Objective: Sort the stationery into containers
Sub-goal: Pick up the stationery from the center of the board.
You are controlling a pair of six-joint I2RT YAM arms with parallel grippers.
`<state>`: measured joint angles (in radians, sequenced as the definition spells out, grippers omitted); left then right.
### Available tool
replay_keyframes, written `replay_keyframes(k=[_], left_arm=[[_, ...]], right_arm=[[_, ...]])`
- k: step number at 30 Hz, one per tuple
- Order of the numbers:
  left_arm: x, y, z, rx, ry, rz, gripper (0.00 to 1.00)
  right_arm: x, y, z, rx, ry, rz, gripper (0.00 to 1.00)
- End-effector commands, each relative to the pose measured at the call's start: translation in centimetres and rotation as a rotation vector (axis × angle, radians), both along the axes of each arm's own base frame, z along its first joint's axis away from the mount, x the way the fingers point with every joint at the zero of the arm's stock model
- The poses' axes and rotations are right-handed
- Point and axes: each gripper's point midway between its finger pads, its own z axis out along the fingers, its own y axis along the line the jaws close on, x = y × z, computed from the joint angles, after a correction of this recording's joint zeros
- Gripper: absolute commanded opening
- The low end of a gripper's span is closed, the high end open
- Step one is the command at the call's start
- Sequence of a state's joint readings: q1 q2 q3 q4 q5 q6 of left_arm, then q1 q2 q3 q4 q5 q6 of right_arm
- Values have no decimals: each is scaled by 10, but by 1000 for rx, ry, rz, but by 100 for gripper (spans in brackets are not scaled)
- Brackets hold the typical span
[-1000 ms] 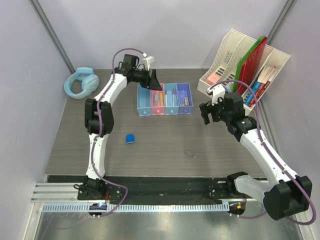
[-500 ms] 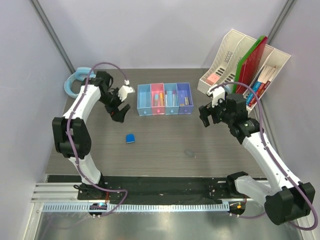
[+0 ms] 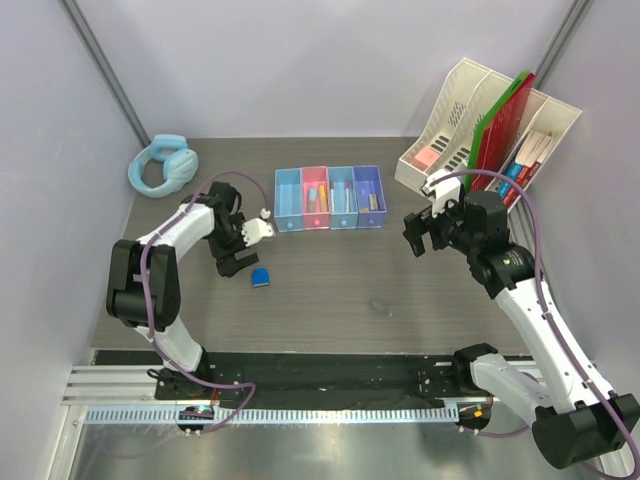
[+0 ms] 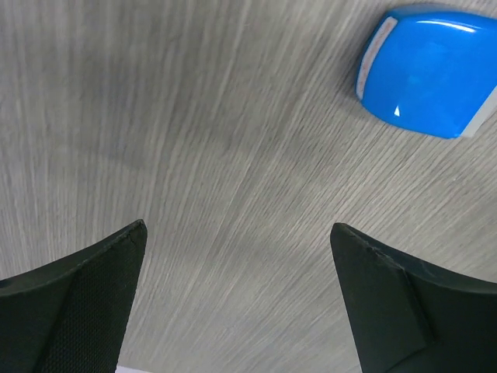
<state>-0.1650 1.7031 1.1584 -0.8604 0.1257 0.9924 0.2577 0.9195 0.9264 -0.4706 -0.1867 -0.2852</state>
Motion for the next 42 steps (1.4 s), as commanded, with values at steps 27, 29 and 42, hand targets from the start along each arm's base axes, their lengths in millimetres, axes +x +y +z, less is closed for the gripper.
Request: replay_keyframes(k=[27,29,42], left_arm=[[-20,-107,-31,-93,-170,-268,100],[-24,-111,-32,-93,-164,-282,100],[-40,-110,-42,-97,-110,-257,98]], right_arm=[[-7,4,19,49,-31,9,97],[-8,5,19,49,-33,10,97],[-10,4,14,31,-26,19,97]])
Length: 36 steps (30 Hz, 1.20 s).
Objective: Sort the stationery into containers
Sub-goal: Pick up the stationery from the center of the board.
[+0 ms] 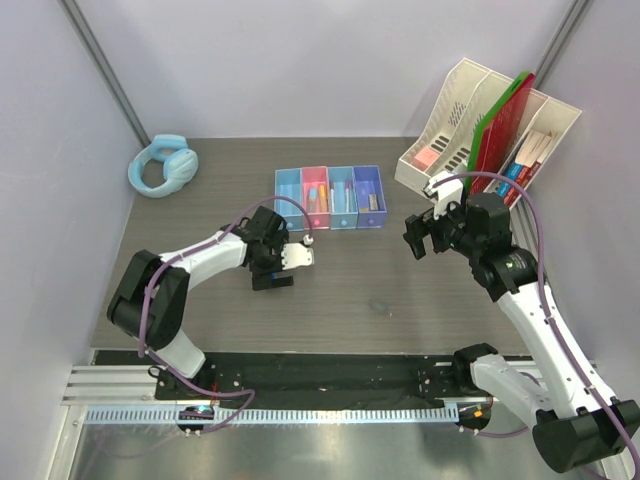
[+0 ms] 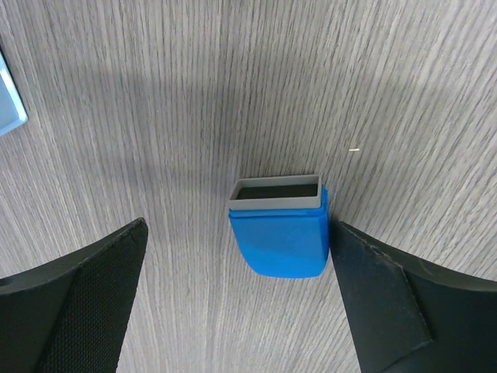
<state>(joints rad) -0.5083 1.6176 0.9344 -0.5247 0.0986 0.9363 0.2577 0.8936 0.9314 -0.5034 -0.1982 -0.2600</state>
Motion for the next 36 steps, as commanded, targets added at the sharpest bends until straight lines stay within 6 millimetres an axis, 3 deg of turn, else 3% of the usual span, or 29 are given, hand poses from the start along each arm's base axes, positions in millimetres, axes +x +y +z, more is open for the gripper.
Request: replay_keyframes(k=[1,9,16,20,23,24,26,27,28,30,36], left_arm=[[-21,-4,-21,-35,85,24,97],[-30,0,-15,-60,100,117,100],[-28,-6,25,-183,31,159,100],[-24,4,40,-214,-29,191,100],[-23,16,36,-233,-36,230,100],[-19,18,38,-248,-51,237,100],[-18,24,36,-289,-30,265,100],[-17,25,36,-304,-27,270,100],[-17,29,34,-317,-17,284,100],[-21,26,28,-349,20,275,100],[-27,13,20,-425,88,258,100]], right_arm=[[-1,3,11,6,-38,20,97],[-3,12,2,16,2,75,97],[14,31,-18,42,90,116,97],[27,58,-19,69,114,165,97],[40,82,-23,59,120,192,97],[36,102,-27,45,122,237,97],[42,121,-26,26,105,248,97],[41,138,-42,17,155,272,97],[44,149,-36,34,155,288,97],[47,165,-55,25,225,303,97],[59,172,-48,11,209,304,97]])
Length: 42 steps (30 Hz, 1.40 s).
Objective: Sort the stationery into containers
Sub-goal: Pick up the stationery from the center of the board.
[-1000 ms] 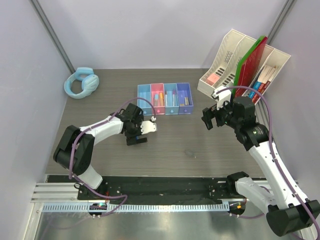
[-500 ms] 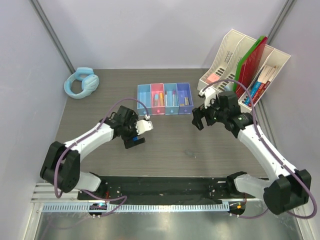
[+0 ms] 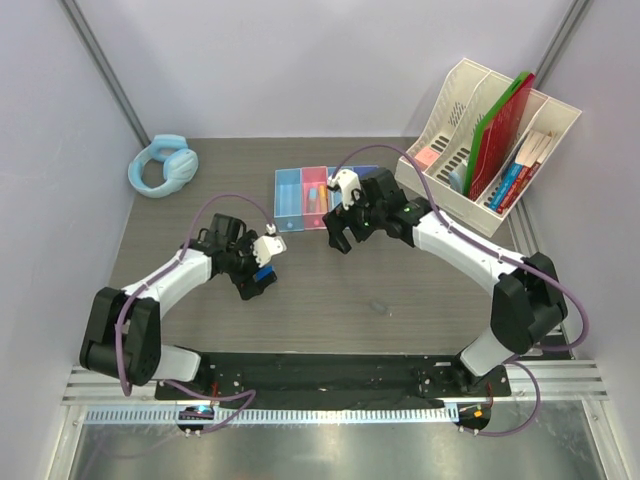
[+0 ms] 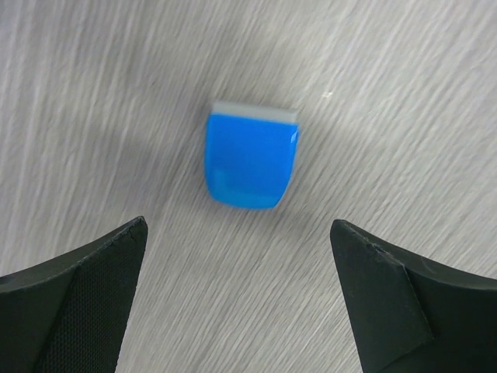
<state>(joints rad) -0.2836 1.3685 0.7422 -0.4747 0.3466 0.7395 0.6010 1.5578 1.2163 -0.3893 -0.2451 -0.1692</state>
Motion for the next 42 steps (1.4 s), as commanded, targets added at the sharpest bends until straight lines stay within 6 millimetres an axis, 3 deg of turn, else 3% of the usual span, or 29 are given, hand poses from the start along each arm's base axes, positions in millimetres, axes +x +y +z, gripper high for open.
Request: replay_keyframes(k=[1,11,17,20,22,28,31,32,36,40,42], left_arm=[[3,-24,4,-144,-1,-40,100],[13,-26,-17,-176,11,26,100],[19,-24,-25,-161,30,60,91],[20,-24,-26,-158,30,64,77],[20,-24,-25,-160,26,63,60],[15,-25,-26,-166,42,55,43],[15,-25,-24,-168,47,58,28],[14,-24,-22,-168,49,64,18],[21,-28,4,-198,5,76,0],[30,-32,51,-247,-96,82,0],[37,-35,85,-275,-186,76,0]], right_arm=[[16,3,36,45,-95,-29,97],[12,-4,41,38,-122,-37,98],[11,-6,56,52,-151,-44,98],[10,-7,56,51,-146,-43,98],[9,-7,53,50,-139,-39,98],[9,-7,59,56,-148,-42,98],[8,-6,60,58,-145,-38,98],[8,-6,59,60,-142,-33,98],[1,2,56,82,-106,7,99],[-8,13,58,134,-58,60,100],[-14,21,61,178,-14,97,100]])
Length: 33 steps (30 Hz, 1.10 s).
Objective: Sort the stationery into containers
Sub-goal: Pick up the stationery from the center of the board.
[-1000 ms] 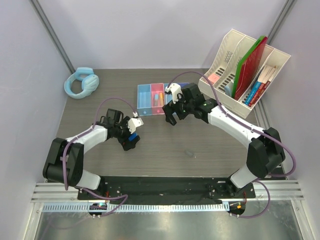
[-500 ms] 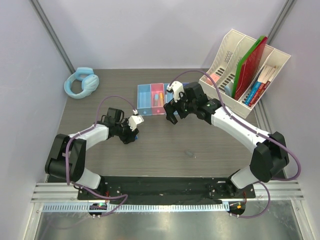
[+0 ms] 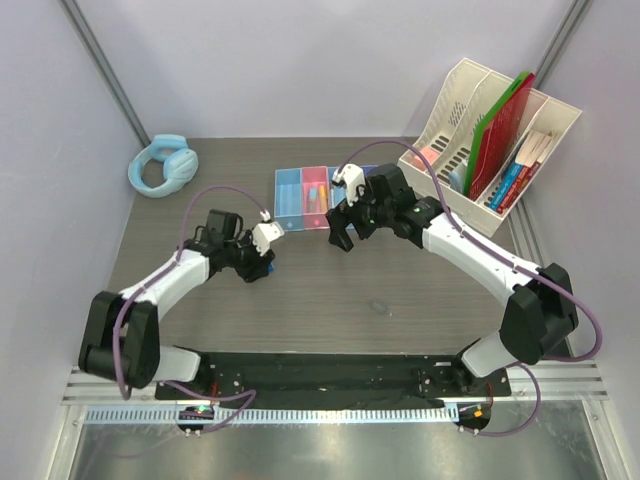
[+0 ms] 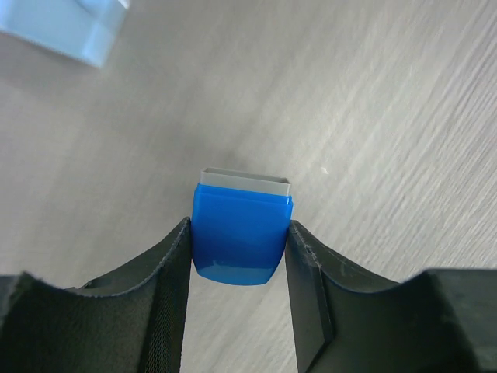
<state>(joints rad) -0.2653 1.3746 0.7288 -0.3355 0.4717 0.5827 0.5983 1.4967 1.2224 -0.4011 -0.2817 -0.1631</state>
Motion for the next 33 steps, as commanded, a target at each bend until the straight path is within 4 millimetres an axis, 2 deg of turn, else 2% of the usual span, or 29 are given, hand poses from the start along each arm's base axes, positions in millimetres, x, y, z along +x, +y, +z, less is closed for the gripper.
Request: replay_keyframes(k=[1,3,6,7,8,9,10,11,13,14,16,18,19,20,21,22,23,24,33], left_arm=[[26,-10,86,-81,-216,25,0],[31,-14,122,-117,-311,27,0],[30,-23,164,-177,-416,20,0],[28,-25,173,-191,-441,17,0],[26,-28,182,-207,-464,13,0],[22,-31,191,-222,-478,4,0],[21,-33,195,-233,-470,1,0],[19,-36,198,-243,-466,-8,0],[15,-40,203,-248,-475,-25,0],[14,-41,203,-248,-475,-29,0],[11,-43,205,-251,-482,-37,0],[9,-44,205,-254,-480,-40,0],[8,-43,203,-252,-479,-41,0],[7,-44,202,-252,-479,-49,0],[7,-44,199,-249,-473,-49,0],[5,-44,196,-248,-466,-51,0],[5,-45,196,-249,-467,-55,0],[4,-46,197,-254,-469,-60,0],[1,-52,213,-303,-470,-69,0]], right_arm=[[-8,23,37,143,30,90,100],[-7,29,42,192,85,106,100],[-21,49,59,318,202,225,100],[-24,53,64,349,237,247,100],[-24,59,78,385,247,275,100],[-23,63,75,406,308,278,100],[-33,68,82,447,356,341,100],[-33,72,92,472,362,367,99],[-36,77,99,522,443,397,100],[-32,81,111,557,419,423,100],[-29,84,120,621,503,399,99],[-19,89,139,702,453,429,98],[-21,91,140,735,541,401,97],[-18,93,151,773,493,439,95],[-19,94,153,792,502,448,95],[-19,96,149,815,589,420,94],[-17,97,158,845,536,457,93],[-17,98,158,856,543,459,92],[-2,109,138,866,582,434,86]])
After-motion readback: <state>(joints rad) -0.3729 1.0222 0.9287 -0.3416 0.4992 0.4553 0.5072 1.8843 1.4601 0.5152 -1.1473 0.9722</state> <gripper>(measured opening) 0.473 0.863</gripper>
